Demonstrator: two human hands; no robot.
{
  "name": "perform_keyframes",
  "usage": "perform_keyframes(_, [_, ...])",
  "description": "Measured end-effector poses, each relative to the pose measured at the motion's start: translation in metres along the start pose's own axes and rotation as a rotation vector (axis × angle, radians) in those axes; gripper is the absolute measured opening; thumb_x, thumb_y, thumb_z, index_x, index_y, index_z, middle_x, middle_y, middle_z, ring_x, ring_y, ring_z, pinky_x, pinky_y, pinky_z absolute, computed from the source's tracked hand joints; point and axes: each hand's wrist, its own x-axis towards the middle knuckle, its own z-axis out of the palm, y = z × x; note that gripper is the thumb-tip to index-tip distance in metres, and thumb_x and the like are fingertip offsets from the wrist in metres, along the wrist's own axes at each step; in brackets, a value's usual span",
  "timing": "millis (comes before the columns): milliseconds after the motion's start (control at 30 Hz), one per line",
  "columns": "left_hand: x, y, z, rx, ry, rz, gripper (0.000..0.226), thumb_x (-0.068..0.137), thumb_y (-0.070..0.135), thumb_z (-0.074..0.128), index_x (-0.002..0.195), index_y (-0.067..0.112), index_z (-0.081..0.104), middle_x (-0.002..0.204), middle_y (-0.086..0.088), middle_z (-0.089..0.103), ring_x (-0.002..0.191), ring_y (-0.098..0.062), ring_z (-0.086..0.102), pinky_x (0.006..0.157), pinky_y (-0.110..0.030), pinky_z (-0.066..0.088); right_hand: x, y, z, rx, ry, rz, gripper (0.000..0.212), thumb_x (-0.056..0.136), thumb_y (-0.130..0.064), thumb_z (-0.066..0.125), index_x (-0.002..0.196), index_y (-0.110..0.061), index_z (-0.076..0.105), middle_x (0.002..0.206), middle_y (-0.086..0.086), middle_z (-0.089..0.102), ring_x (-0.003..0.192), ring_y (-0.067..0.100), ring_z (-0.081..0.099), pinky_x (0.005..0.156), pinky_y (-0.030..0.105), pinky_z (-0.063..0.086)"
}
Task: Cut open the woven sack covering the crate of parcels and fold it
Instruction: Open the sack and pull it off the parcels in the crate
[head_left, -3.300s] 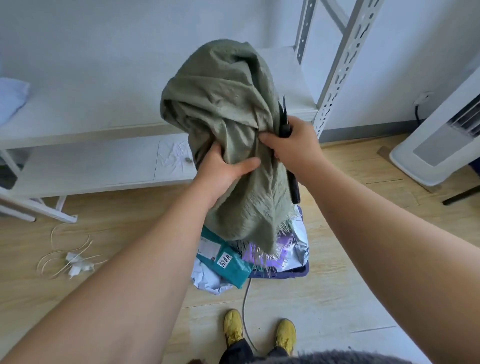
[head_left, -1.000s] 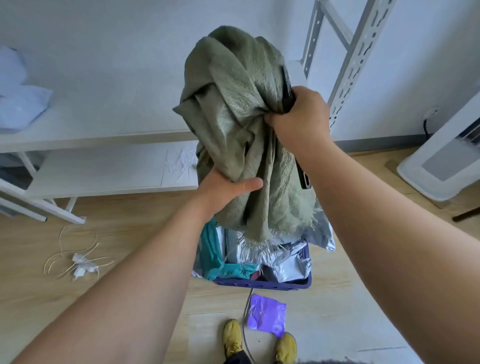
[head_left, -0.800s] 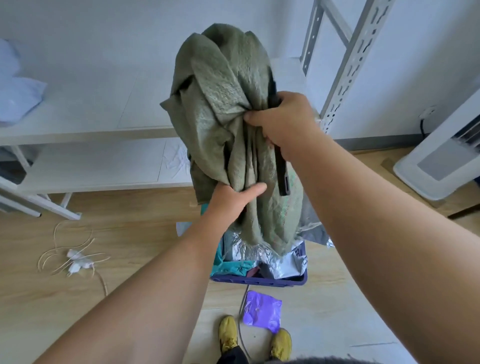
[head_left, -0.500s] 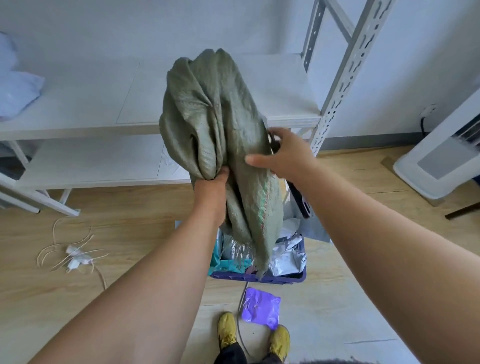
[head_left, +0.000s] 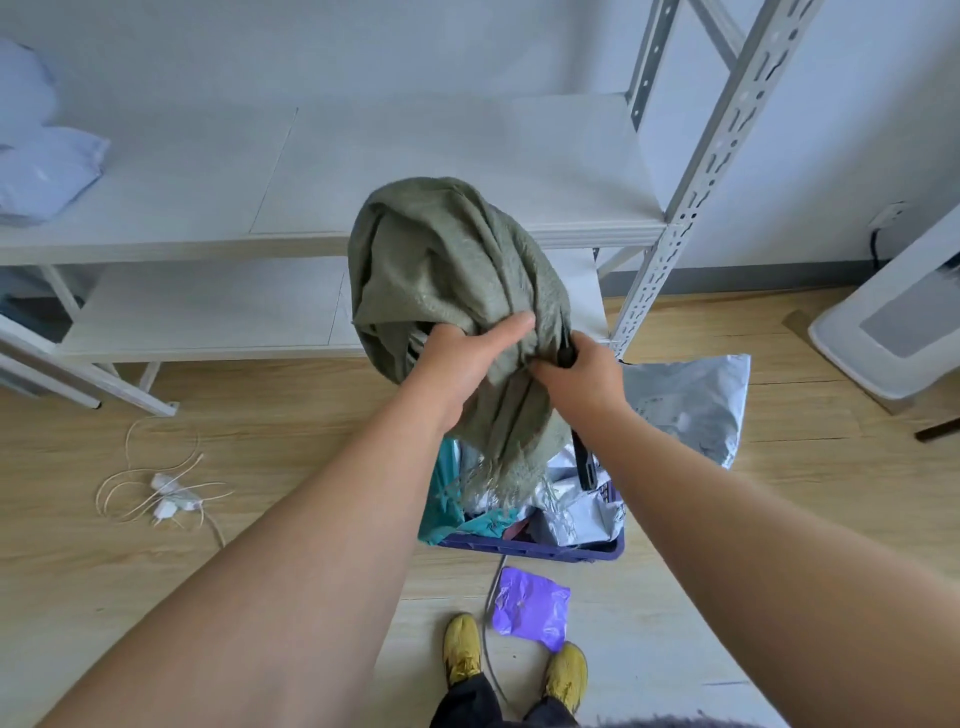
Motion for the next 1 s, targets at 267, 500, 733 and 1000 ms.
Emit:
perform_keyframes(267, [0.005,-0.012,-0.017,0.302,-0.055,0.184,0.075,0.070,0.044,0.079,0.136,0.023,0.049,0.134,0.006,0.056,0.124,-0.014,0.052,0.107,-0.040,0.040,0.018,-0.053,-0.025,-0.019,0.184,-0.206,0.013,0.079,-0.015,0.062,0.090,-0.013,0.057,0.083,0.001,0.065,0.082,0.026,0.060,0.063,0.030,0.043])
perform_keyframes(500, [0.006,0.010,-0.012,0.225,-0.113,0.233,0.073,0.067,0.043,0.076,0.132,0.018,0.053,0.125,0.004,0.064,0.114,-0.014,0.061,0.102,-0.042,0.047,0.016,-0.087,-0.035,-0.090,0.227,-0.336,0.012,0.080,-0.012,0.058,0.085,-0.020,0.050,0.069,-0.014,0.052,0.074,0.022,0.054,0.051,0.023,0.032])
perform_keyframes(733, [0.007,0.022,-0.002,0.121,-0.234,0.227,0.066,0.071,0.030,0.078,0.130,0.017,0.054,0.127,0.002,0.064,0.117,-0.014,0.060,0.104,-0.042,0.045,0.011,-0.096,-0.052,-0.084,0.352,-0.341,0.014,0.078,-0.007,0.049,0.086,-0.018,0.047,0.069,-0.012,0.050,0.069,0.018,0.050,0.053,0.028,0.032])
perform_keyframes(1000, [0.000,0.045,0.022,0.122,-0.345,0.252,0.043,0.078,0.020,0.077,0.117,0.029,0.062,0.113,0.008,0.071,0.102,-0.008,0.068,0.082,-0.022,0.054,0.005,-0.115,-0.089,-0.046,0.493,-0.346,0.018,0.079,-0.007,0.044,0.088,-0.023,0.043,0.068,-0.017,0.045,0.070,0.017,0.046,0.052,0.026,0.032])
